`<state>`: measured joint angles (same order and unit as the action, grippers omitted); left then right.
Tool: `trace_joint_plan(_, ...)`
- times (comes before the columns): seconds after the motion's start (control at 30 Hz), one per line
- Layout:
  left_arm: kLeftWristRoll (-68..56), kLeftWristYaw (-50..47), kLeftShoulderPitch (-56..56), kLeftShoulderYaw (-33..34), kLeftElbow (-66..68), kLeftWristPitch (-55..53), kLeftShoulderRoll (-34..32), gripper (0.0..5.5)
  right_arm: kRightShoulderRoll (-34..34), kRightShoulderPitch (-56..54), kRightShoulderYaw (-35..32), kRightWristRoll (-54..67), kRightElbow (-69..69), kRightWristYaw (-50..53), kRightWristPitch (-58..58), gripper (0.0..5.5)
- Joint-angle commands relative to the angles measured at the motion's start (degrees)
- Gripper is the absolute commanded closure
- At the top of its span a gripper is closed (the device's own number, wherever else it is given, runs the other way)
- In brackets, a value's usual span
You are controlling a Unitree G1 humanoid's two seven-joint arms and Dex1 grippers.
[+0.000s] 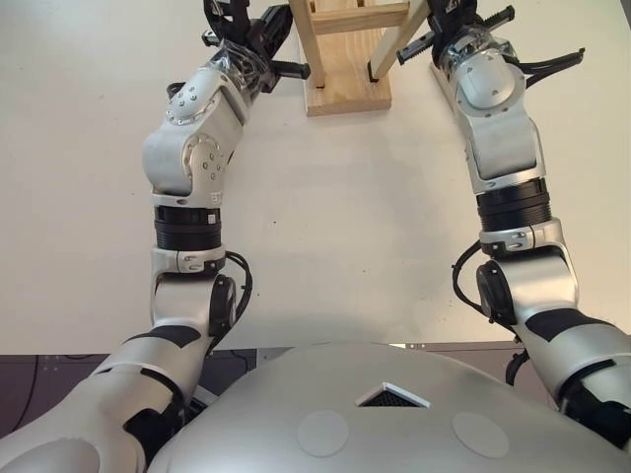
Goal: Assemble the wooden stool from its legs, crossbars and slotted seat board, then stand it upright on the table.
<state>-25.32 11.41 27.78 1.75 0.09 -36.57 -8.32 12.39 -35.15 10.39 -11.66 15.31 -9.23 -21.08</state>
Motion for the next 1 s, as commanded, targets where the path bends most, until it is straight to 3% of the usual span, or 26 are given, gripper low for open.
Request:
trace_joint_plan(0.03,-5.4,10.6,1.0,-11.3,-6.8,-6.3,4.0,5.50,-3.7,2.0,14.3,1.4,-7.4,-15.0,-1.1,5.49)
trace_joint_plan(0.33,-4.3,8.3,1.4,-12.6,-7.4,-8.1,7.0,5.50,-0.1,4.9,22.5,1.4,-20.5,-25.9,-1.9,5.49)
trace_joint_plan(0.5,-2.0,6.7,2.4,-7.4,-2.5,-7.6,4.2,5.50,4.9,4.5,22.8,5.0,-30.3,-34.0,-5.6,5.49)
trace_joint_plan(0.7,1.9,4.9,8.3,-0.2,9.2,-0.5,3.3,5.50,5.7,3.6,22.0,5.6,-34.4,-39.0,-9.1,5.49)
trace_joint_plan(1.0,5.9,5.5,13.2,3.9,22.2,8.0,1.4,5.50,7.1,3.4,21.7,7.8,-36.8,-42.5,-8.5,5.49)
